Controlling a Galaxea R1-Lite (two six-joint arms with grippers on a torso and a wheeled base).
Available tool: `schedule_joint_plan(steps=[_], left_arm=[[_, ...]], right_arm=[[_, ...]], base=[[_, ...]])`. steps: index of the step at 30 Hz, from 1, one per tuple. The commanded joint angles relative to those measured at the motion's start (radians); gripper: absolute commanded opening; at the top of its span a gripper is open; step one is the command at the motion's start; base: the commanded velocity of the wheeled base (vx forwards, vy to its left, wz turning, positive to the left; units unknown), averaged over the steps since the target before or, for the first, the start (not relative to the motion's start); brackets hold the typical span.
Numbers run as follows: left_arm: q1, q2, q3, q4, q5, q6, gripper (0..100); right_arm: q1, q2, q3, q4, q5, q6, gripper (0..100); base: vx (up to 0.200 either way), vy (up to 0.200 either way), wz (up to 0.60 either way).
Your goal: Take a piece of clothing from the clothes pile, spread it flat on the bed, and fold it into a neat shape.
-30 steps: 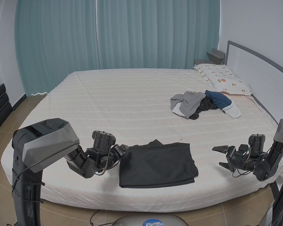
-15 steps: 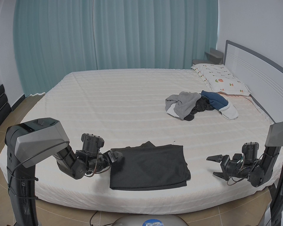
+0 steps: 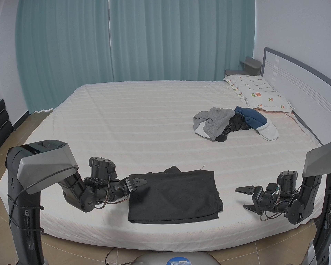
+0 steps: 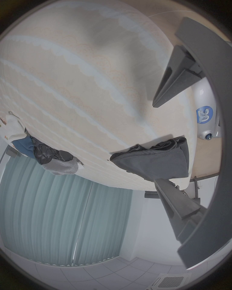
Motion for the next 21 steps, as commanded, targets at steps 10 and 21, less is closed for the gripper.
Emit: schedule_joint_plan(steps=[10,21], left_arm=[[-0.009,0.048,-0.021,0.001,0.004,0.017,100],[-0.02,0.051,-0.006,0.0,0.005,0.047,0]], right_arm=[[0.002,0.009,-0.009,0.0,-0.001,0.01,100],[0.002,0.009,-0.009,0.0,-0.002,0.01,100]], base=[[0.0,0.0,0.0],[0.0,0.0,0.0]])
